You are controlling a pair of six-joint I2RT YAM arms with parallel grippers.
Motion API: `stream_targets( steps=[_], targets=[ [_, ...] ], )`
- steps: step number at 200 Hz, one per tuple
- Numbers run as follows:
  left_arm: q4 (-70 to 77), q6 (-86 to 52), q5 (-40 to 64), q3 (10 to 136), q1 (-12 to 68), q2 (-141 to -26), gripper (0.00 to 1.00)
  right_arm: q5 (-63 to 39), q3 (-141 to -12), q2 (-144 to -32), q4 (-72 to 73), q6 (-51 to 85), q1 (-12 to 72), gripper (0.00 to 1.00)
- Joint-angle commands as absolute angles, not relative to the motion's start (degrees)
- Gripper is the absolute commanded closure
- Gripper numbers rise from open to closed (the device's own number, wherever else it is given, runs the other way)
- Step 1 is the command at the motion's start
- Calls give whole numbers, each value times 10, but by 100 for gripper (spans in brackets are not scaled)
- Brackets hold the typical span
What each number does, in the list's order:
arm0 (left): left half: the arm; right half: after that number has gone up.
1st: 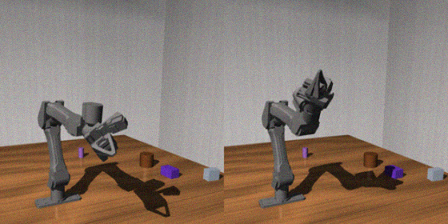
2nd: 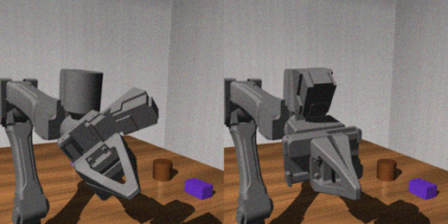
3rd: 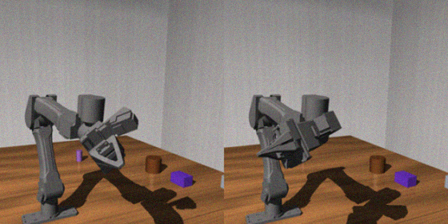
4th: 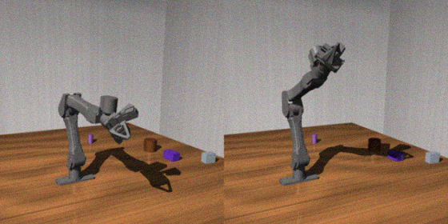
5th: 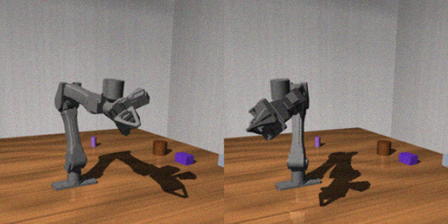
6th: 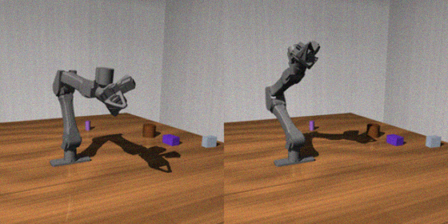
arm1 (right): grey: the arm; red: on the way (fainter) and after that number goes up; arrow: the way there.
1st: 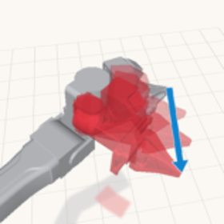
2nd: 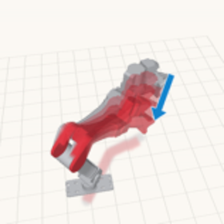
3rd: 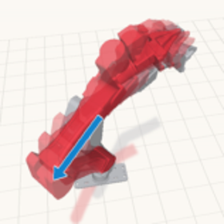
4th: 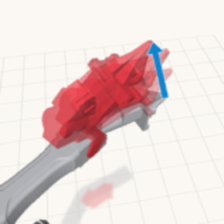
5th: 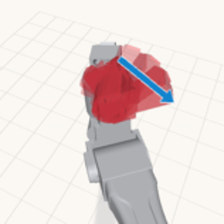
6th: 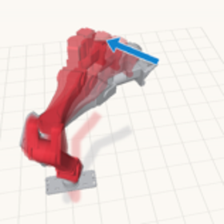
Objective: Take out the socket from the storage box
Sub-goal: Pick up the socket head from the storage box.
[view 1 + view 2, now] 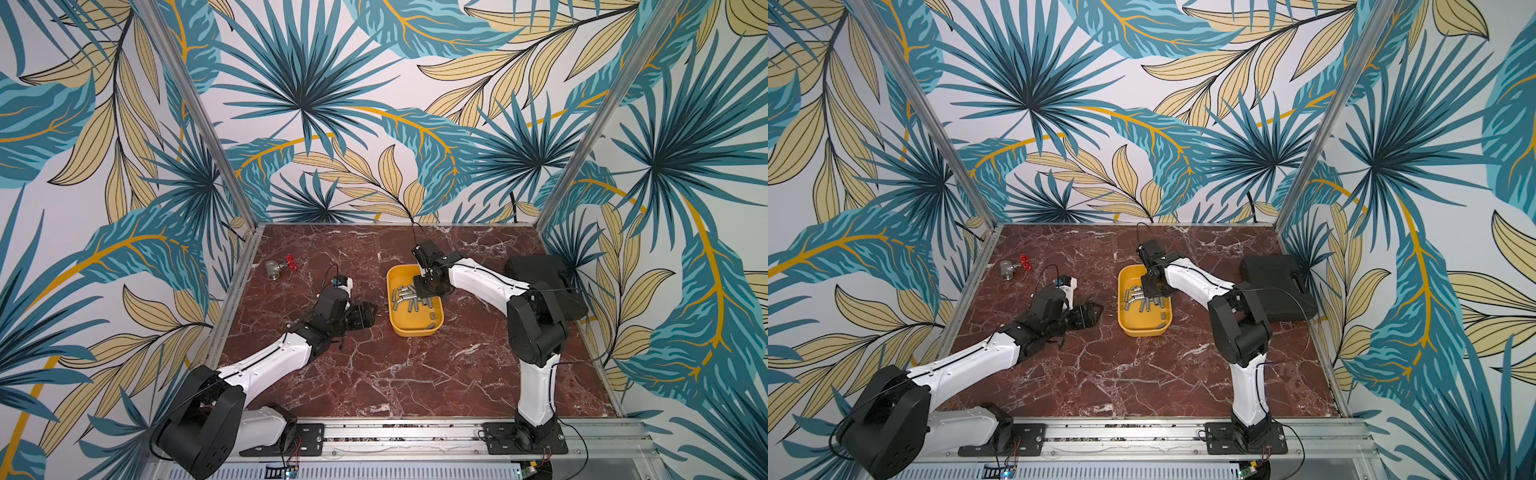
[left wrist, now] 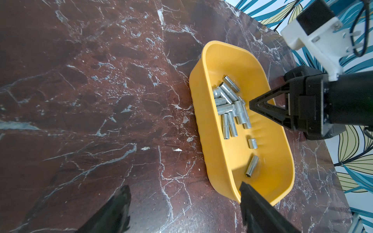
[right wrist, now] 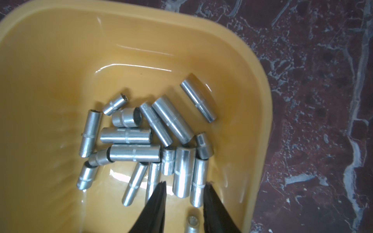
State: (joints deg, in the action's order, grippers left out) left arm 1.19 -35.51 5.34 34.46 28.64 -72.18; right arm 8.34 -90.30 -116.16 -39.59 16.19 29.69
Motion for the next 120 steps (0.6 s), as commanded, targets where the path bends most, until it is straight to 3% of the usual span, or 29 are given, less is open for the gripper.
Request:
stream_targets(
  steps=[1,120],
  targets=[
    [10,-357,57,347,291,-710,12,97,-909,-1186,-417,156,301,70],
    [-11,-357,61,368,299,-715,11,53,-888,-1225,-397,166,303,77]
  ],
)
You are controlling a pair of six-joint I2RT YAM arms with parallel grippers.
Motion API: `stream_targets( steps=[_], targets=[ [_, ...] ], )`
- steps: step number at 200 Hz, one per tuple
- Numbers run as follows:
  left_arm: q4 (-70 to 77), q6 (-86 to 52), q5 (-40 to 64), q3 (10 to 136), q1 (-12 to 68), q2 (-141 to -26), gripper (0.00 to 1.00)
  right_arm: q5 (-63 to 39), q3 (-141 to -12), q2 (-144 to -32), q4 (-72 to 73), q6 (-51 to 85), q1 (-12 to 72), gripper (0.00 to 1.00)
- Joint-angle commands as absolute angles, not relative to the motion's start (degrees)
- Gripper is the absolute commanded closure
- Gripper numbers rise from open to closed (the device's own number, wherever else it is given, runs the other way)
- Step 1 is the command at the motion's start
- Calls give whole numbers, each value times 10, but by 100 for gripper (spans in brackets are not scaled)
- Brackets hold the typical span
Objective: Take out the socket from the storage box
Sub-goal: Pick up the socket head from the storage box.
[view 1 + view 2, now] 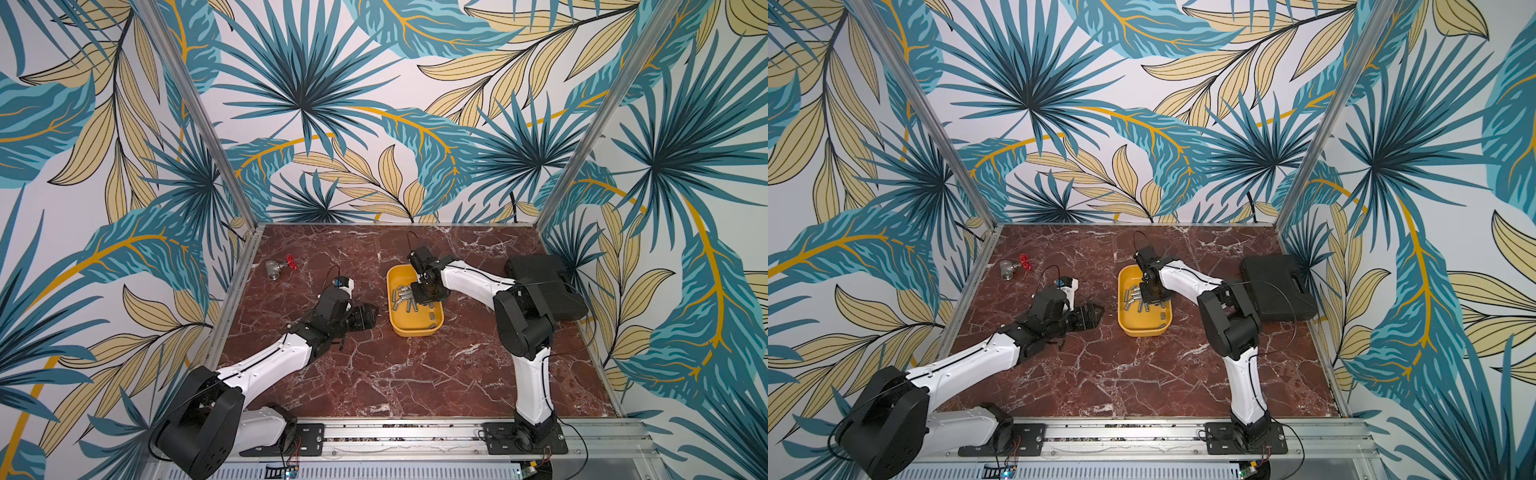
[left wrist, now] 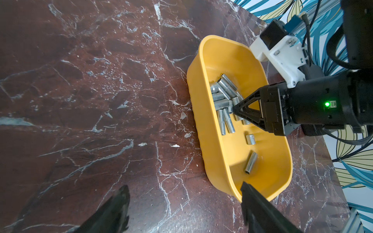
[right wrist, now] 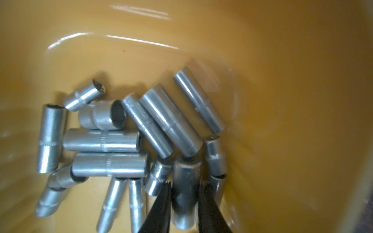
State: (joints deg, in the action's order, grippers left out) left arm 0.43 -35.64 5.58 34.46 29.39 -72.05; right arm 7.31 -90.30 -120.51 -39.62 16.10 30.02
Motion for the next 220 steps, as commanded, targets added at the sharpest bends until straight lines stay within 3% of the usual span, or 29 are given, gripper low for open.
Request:
stream_targets(
  steps=[1,160,220],
  targets=[
    [-11,-357,60,369,299,-715,11,53,-888,-1225,-397,167,304,77],
    [-5,-364,46,366,313,-722,11,13,-880,-1252,-393,162,303,73],
    [-6,-360,46,370,315,-723,11,3,-883,-1210,-391,163,304,82]
  ],
)
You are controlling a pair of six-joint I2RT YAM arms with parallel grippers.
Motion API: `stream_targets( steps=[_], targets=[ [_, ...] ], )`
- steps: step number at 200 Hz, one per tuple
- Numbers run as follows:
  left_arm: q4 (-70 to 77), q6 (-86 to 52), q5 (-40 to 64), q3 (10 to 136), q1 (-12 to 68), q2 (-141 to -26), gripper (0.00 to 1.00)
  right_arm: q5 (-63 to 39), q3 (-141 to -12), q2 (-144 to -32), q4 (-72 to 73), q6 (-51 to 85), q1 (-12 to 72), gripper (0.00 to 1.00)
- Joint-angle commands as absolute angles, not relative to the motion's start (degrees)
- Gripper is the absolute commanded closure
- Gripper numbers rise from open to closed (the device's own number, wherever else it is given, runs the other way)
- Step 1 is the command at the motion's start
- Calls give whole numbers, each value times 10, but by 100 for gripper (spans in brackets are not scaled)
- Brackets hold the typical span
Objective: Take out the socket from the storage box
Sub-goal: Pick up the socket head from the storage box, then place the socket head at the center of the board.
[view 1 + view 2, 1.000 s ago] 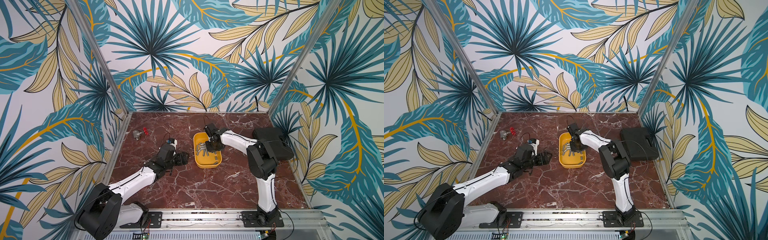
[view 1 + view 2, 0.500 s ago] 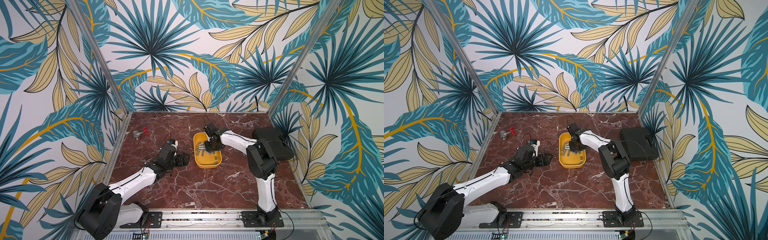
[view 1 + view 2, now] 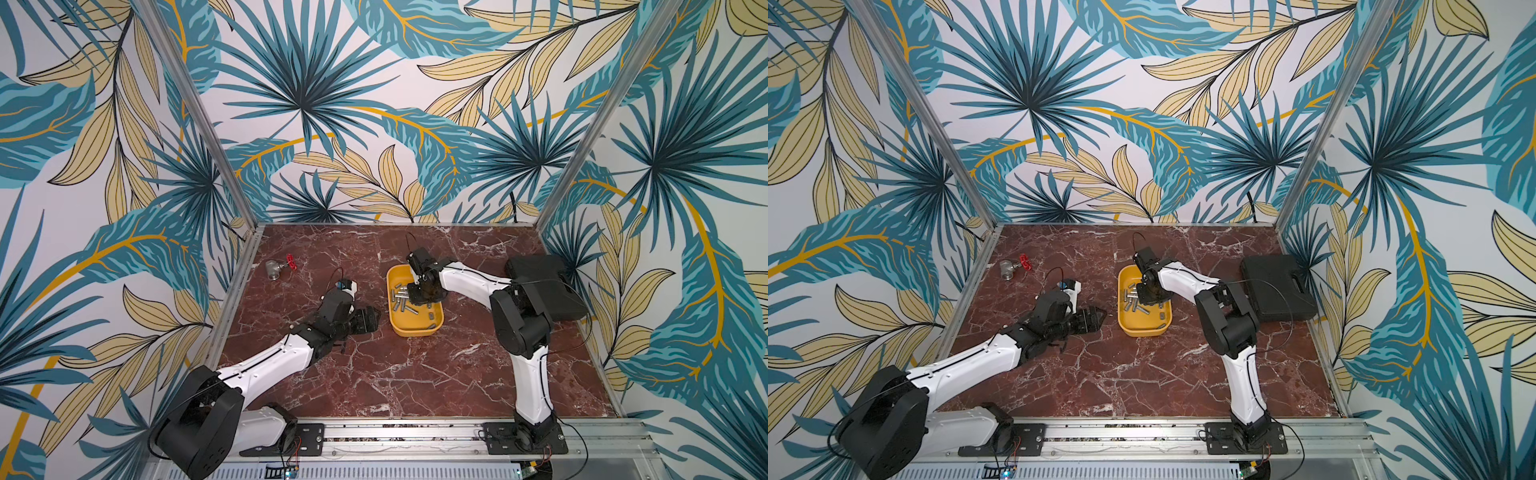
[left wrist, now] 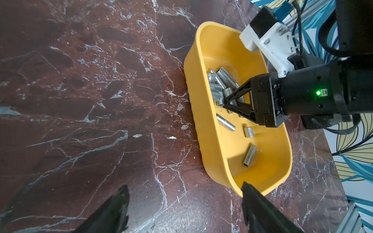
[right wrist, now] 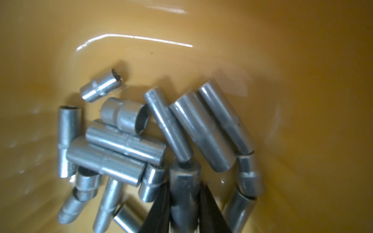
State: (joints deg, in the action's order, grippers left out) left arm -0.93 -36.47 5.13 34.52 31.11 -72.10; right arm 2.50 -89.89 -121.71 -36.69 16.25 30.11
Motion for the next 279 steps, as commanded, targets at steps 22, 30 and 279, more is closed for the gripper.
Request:
stream_targets(
  steps=[22,30,279],
  targets=[
    [-7,-359,44,372,315,-723,11,1,-903,-1167,-397,158,303,82],
    [-8,-359,43,373,315,-723,11,5,-914,-1149,-402,156,302,82],
    [0,-352,44,363,319,-726,11,7,-837,-1157,-369,159,142,83]
  ],
)
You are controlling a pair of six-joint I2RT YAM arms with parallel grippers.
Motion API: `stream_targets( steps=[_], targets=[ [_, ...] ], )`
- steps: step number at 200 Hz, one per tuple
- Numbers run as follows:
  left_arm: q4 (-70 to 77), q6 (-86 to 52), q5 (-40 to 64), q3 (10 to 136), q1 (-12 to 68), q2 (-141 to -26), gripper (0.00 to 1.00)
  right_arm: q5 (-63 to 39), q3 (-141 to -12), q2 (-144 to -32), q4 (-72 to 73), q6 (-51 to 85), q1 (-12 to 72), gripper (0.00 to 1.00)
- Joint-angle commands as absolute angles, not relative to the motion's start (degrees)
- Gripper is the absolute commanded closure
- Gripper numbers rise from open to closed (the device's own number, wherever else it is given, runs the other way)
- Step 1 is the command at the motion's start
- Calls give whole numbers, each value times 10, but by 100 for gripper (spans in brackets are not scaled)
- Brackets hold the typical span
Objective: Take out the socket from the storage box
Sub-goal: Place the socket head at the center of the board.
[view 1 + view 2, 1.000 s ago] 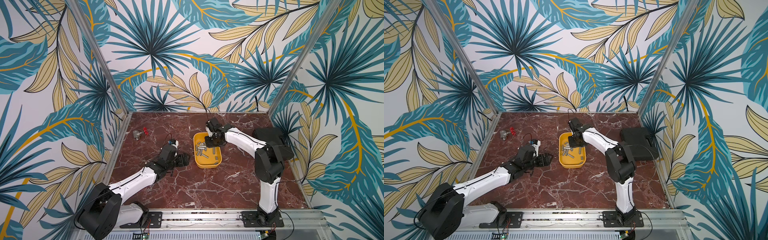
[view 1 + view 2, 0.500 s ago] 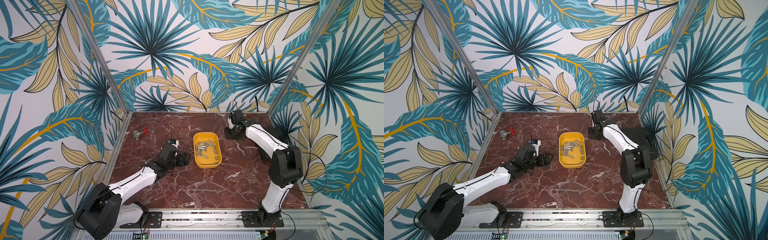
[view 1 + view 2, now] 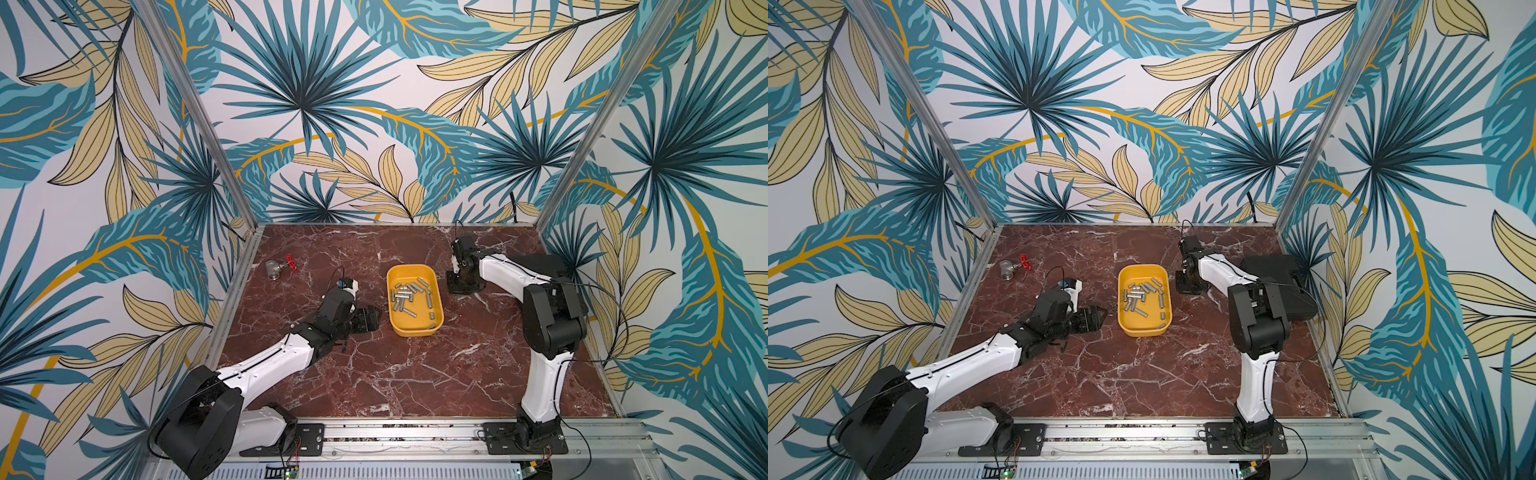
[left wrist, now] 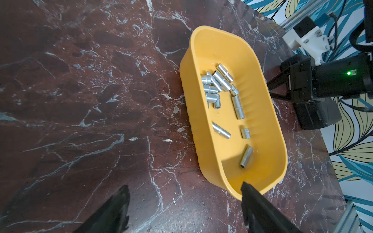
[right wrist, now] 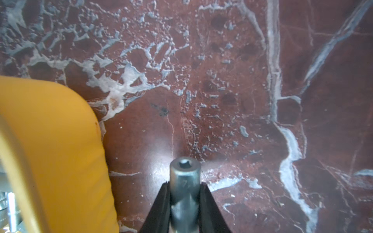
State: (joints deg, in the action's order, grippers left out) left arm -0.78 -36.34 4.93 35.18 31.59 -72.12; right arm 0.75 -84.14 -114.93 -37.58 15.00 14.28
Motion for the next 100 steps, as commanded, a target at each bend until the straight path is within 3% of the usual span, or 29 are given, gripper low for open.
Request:
stream_targets(
  steps=[1,100],
  targets=[
    [0,-352,45,364,319,-726,11,6,-837,-1157,-370,159,142,83],
    [8,-359,52,371,319,-740,11,-7,-841,-1174,-367,161,142,82]
  ],
)
